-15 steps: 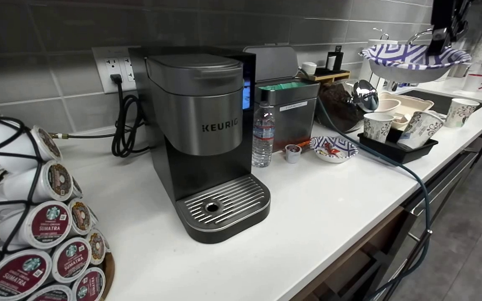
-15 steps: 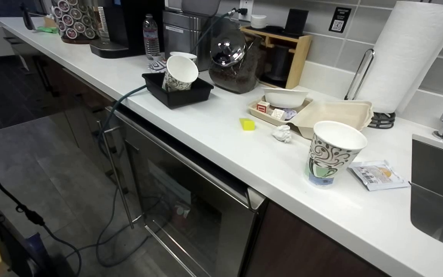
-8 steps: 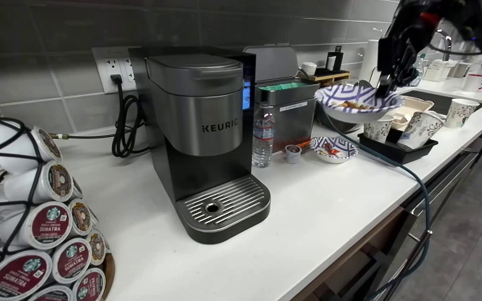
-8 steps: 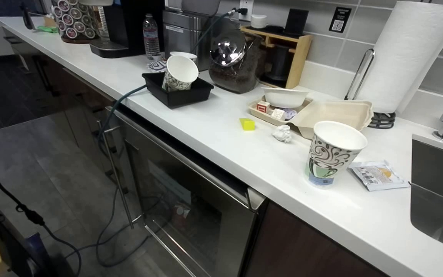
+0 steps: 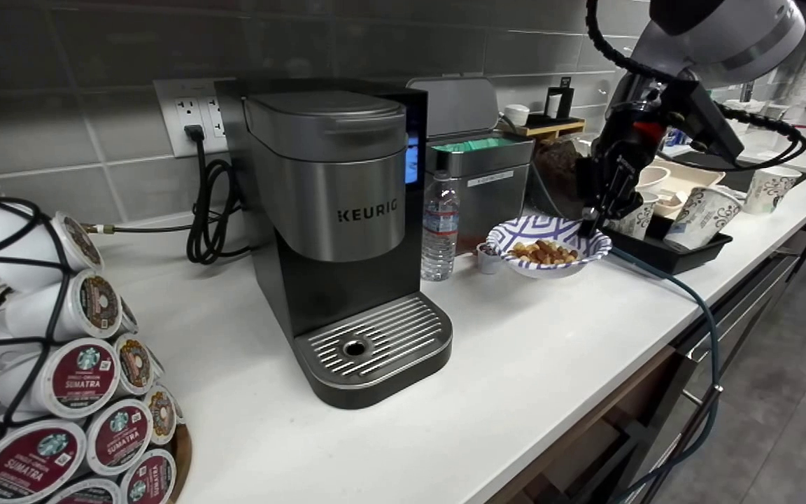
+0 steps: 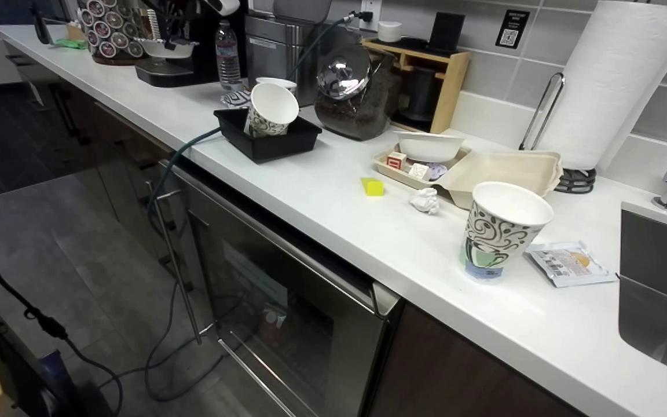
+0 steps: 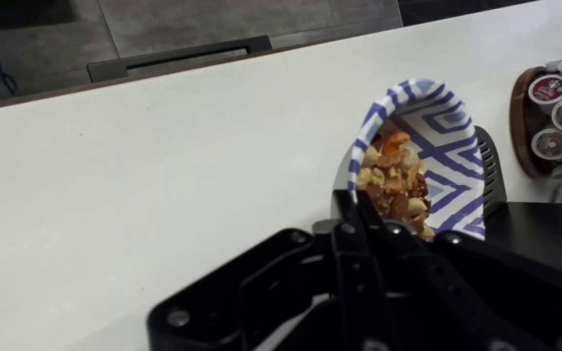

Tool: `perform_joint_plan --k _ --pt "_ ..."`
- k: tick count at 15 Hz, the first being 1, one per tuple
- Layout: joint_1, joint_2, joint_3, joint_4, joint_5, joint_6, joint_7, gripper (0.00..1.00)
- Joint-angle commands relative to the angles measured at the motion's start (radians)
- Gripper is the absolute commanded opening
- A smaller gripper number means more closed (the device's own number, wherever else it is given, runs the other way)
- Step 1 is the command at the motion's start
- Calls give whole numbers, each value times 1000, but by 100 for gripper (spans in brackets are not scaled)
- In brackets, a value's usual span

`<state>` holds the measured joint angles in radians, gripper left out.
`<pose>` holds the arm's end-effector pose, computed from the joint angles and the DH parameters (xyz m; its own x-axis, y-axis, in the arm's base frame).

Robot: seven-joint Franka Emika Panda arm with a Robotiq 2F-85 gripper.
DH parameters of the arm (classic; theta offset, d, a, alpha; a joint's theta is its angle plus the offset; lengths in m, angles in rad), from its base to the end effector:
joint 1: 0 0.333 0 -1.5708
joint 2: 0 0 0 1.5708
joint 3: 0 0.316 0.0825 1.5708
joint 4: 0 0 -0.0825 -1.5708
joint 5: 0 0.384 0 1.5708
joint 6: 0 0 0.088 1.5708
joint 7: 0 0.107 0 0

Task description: Move the black tray to the right and move the white bowl to the left

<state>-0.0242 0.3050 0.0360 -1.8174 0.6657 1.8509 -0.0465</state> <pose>0.6082 0.0543 0.3669 0.9478 -0.1212 -0.2949 -0.2719 -0.7905 -0.5488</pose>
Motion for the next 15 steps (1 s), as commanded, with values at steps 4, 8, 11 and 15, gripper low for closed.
perform_joint_plan --k 4,8,11,15 --pt "46 8 35 -67 9 108 -5 1" --pt "71 44 42 -84 1 228 20 1" --pt "73 84 43 -73 -3 288 42 1" --pt "68 126 40 -58 -18 309 71 1"
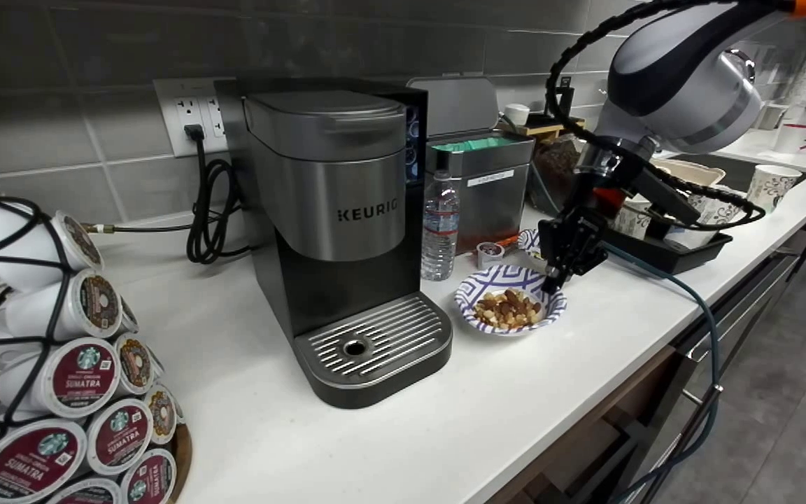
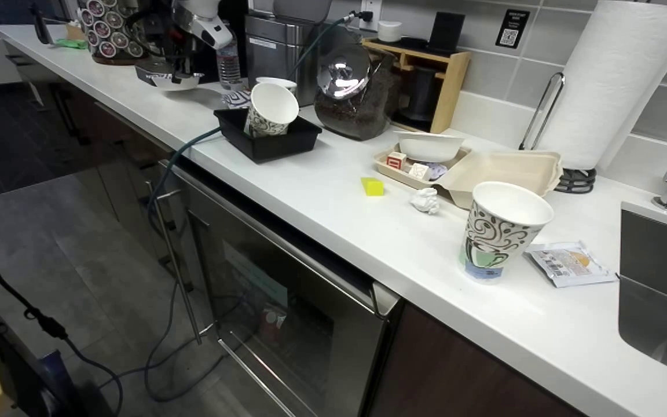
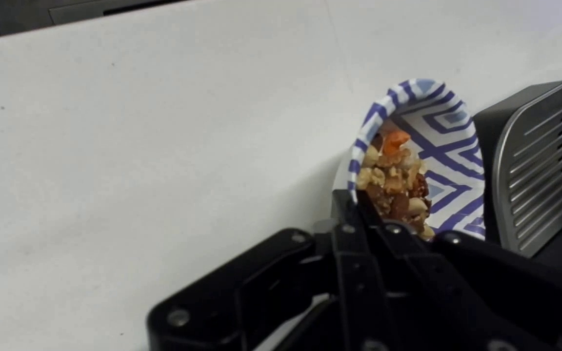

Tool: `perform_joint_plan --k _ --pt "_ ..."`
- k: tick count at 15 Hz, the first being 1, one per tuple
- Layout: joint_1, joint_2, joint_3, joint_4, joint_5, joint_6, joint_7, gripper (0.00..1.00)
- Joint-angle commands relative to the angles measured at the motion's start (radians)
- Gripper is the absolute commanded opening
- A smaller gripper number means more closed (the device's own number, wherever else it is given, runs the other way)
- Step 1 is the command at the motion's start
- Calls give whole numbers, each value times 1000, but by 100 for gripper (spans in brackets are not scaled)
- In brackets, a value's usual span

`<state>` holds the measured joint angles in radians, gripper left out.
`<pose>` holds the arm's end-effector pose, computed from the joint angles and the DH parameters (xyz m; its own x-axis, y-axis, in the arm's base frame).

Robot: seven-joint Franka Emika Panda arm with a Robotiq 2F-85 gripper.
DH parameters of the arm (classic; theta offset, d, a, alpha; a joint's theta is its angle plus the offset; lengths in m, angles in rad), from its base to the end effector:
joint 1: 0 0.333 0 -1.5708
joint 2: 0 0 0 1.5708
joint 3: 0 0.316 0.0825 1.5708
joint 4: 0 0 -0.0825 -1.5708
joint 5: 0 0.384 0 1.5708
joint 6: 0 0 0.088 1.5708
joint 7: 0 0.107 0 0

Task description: Move the black tray to the right and move the white bowl to the left

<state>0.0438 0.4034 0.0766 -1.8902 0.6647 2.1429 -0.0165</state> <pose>0.6123 0.0979 0.2883 0.9491 -0.2071 -0.2375 -0.3011 -0.8178 -0.4904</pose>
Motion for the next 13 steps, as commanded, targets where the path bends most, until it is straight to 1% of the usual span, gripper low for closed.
perform_joint_plan --k 1,2,3,5,7,9,10,11,12,13 --pt "-2 31 -3 16 -28 4 49 14" --pt "-3 33 -6 17 -37 -1 58 29" --pt "-8 25 -9 14 -44 -10 60 34" --pt "-26 -6 -13 7 -48 -35 54 50" --pt "-45 -62 -20 -12 -64 -63 33 65" --pt "-61 -137 -32 -30 -127 -148 1 80" --pt "-72 -180 -38 -40 -180 -226 -40 87" --pt "-83 -209 -40 -34 -205 -297 -73 95" --pt "-68 -127 -35 6 -157 -215 -24 78" --pt "-75 -162 -42 5 -176 -268 -41 84"
